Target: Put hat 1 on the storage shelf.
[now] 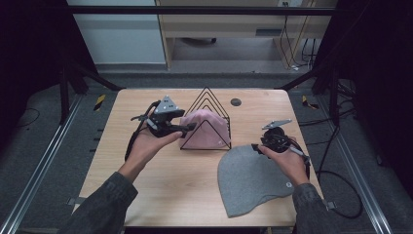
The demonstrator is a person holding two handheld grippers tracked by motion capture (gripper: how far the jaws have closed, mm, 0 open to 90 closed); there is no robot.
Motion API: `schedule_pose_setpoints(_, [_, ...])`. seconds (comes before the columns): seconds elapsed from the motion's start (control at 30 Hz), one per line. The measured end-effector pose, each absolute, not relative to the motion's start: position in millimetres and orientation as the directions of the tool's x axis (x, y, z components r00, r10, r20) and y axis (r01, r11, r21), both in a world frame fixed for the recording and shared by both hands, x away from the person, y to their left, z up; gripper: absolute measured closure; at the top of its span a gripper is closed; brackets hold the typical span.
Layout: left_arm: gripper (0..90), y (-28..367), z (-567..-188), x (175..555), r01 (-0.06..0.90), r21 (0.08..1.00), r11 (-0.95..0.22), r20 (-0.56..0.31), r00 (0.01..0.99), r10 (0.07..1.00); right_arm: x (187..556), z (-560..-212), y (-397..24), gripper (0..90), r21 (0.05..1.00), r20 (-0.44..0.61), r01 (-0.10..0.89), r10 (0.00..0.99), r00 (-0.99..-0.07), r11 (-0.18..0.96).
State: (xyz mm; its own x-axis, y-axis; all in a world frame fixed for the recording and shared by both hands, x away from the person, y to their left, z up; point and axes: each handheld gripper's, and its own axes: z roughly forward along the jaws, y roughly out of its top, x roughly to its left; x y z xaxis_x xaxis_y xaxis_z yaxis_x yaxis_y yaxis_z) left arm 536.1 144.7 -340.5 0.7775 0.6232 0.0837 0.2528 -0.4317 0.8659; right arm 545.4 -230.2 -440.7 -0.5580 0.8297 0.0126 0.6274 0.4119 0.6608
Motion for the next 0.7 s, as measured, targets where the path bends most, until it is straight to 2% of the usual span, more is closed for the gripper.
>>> schedule_pose_setpoints(0.13, [25.6, 154, -350, 523, 0.267, 0.854, -0.447, 0.088, 0.771, 0.630, 553, -445, -233, 55.2, 0.646, 0.027, 0.646, 0.834, -0.551, 0.406])
schedule_pose_setpoints(0.37, [9.1, 175, -389, 496, 0.311, 0.813, -0.492, 0.082, 0.775, 0.627, 565, -460, -237, 55.6, 0.599, 0.059, 0.699, 0.849, -0.525, 0.390])
schedule_pose_setpoints(0.57, [7.3, 197, -424, 471, 0.337, 0.789, -0.514, 0.079, 0.774, 0.628, 567, -468, -238, 52.1, 0.588, 0.078, 0.713, 0.851, -0.520, 0.382])
schedule_pose_setpoints(0.7, [7.5, 212, -444, 457, 0.349, 0.737, -0.578, 0.117, 0.777, 0.618, 567, -475, -231, 50.7, 0.559, 0.055, 0.719, 0.847, -0.529, 0.413])
